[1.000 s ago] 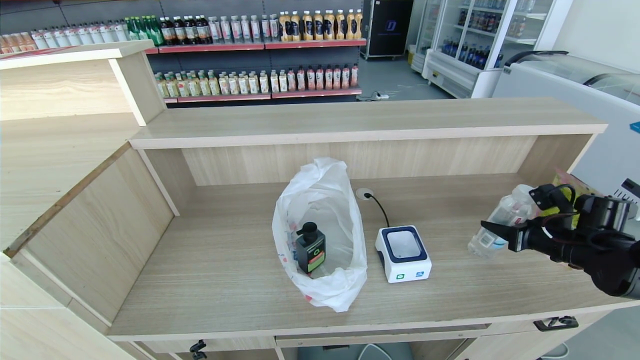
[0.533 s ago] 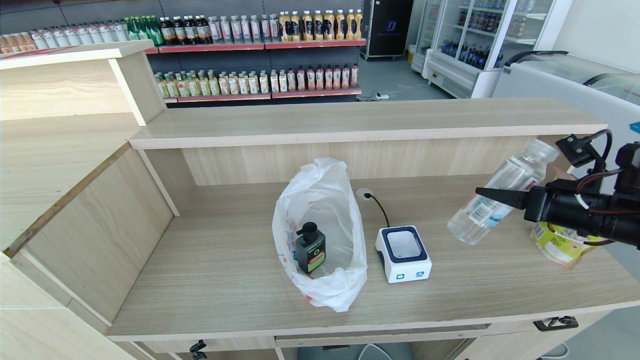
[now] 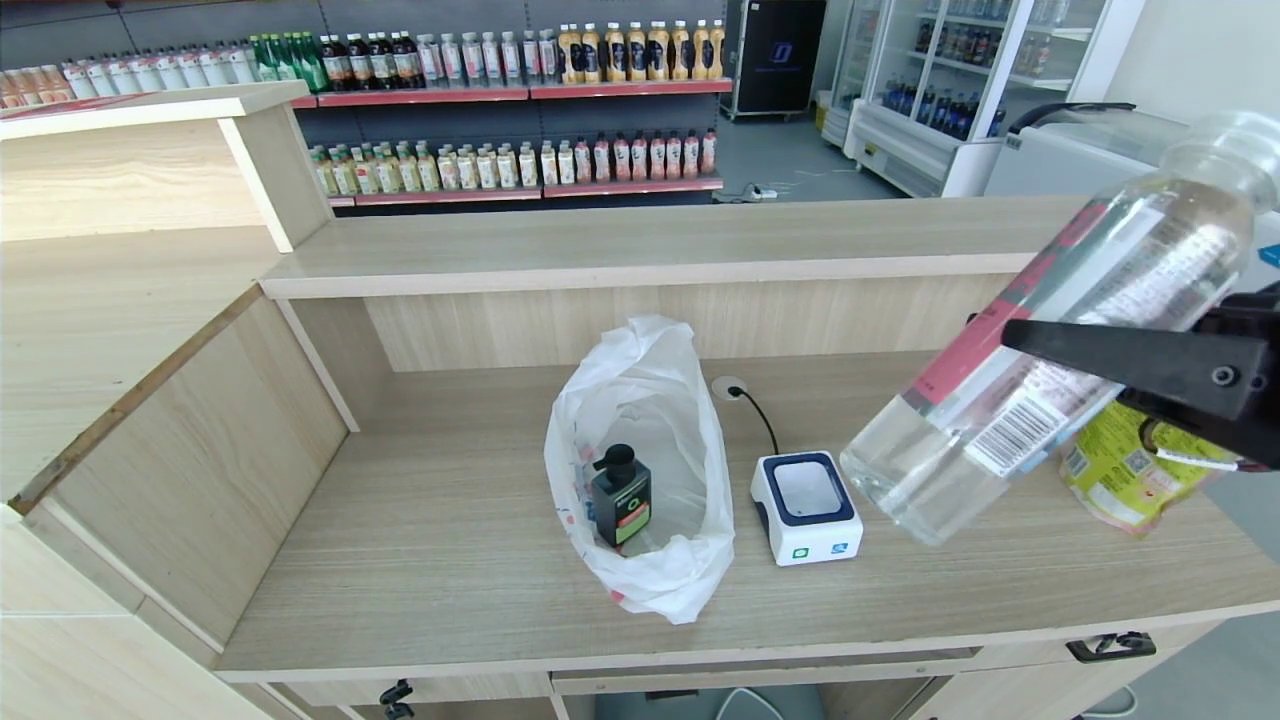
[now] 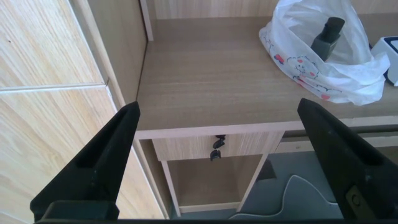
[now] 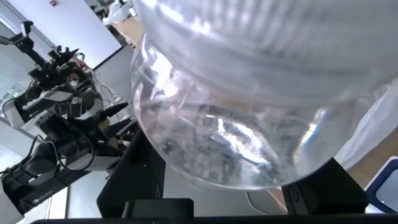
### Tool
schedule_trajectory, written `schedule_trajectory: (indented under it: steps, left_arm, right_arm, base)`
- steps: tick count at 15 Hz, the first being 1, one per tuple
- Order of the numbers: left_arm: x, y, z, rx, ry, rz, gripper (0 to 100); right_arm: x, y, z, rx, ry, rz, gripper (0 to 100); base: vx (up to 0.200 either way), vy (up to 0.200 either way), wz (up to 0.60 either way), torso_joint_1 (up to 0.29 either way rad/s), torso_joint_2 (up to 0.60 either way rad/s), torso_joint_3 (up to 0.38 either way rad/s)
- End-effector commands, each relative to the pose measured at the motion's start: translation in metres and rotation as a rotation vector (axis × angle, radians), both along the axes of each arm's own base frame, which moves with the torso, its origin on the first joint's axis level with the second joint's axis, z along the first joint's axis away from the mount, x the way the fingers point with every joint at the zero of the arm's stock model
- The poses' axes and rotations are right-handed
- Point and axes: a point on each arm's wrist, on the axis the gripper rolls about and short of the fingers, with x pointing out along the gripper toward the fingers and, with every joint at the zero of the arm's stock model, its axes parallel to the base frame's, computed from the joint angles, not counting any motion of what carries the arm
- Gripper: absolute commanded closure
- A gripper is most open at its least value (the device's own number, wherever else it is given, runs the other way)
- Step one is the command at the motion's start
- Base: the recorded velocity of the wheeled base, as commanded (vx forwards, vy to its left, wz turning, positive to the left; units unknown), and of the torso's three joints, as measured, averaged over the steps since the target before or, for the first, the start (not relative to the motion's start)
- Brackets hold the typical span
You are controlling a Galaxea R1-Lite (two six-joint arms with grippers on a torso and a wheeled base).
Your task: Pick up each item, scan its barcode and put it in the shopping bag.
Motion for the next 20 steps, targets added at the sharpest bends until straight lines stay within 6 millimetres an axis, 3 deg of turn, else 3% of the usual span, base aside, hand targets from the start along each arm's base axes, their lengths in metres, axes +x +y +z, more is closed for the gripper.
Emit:
schedule_trajectory:
  steps: [1,9,13,20]
  left_arm:
    - [0.000,0.000,0.000,0.000,0.001,0.000,0]
    - [0.000,0.000,0.000,0.000,0.001,0.000,0]
    - [0.000,0.000,0.000,0.000,0.001,0.000,0]
    - [0.000,0.000,0.000,0.000,0.001,0.000,0]
  right_arm:
    - [-0.025,-0.003,0.013,0.022,-0.061,0.029,100]
    - [-0.069,-0.019,0.025,0.032,-0.027,0.077,100]
    - [-0.081,-0.023,0.030,0.055,-0.026,0.101,100]
    - [-0.081,-0.023,0.025,0.046,0.014,0.105,100]
  base:
    - [0.000,0.000,0.00,0.000,0.00,0.000]
    - [0.000,0.000,0.00,0.000,0.00,0.000]
    - [0.000,0.000,0.00,0.000,0.00,0.000]
    - [0.000,0.000,0.00,0.000,0.00,0.000]
